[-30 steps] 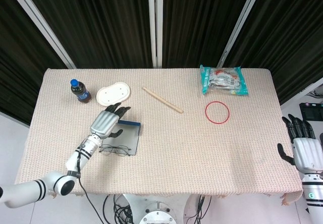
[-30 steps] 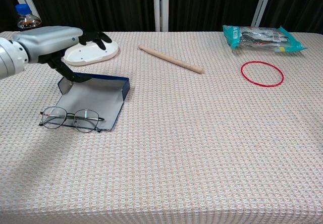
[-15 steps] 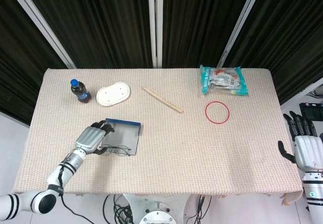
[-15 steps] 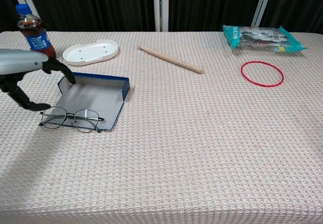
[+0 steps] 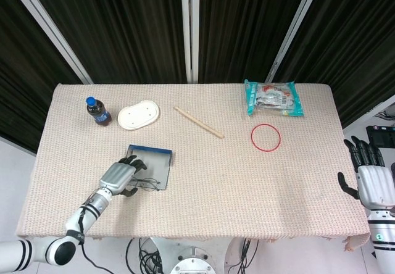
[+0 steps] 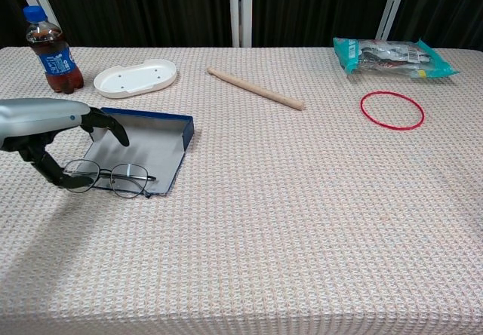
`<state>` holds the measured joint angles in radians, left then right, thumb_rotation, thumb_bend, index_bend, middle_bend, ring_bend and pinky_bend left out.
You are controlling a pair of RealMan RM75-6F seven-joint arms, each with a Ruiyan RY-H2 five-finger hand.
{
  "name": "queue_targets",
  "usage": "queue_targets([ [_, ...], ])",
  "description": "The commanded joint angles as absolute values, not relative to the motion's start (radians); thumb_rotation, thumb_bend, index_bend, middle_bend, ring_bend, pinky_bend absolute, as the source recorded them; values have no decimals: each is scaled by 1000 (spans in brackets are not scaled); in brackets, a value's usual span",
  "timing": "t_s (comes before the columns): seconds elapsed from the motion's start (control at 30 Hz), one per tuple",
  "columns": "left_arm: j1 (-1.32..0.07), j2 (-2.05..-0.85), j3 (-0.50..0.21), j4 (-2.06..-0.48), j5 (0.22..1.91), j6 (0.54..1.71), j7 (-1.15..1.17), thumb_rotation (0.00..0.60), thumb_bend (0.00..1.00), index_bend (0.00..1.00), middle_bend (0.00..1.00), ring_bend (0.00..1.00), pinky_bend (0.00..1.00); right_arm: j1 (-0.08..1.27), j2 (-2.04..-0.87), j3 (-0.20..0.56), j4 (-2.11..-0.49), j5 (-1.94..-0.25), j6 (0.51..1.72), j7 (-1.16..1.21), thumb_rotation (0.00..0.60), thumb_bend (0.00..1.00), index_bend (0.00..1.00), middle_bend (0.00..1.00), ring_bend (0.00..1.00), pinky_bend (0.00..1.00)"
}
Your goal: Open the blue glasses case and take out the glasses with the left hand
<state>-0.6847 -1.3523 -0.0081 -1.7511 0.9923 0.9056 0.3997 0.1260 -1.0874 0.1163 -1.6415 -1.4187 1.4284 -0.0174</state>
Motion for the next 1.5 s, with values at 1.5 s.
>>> queue_targets([
  [1.5, -635, -1495, -9, -1604, 1021, 981, 410, 600, 382, 593, 172, 13, 146, 124, -1093, 106, -1630, -1417, 1418, -23, 600, 379, 0, 16, 0, 0],
])
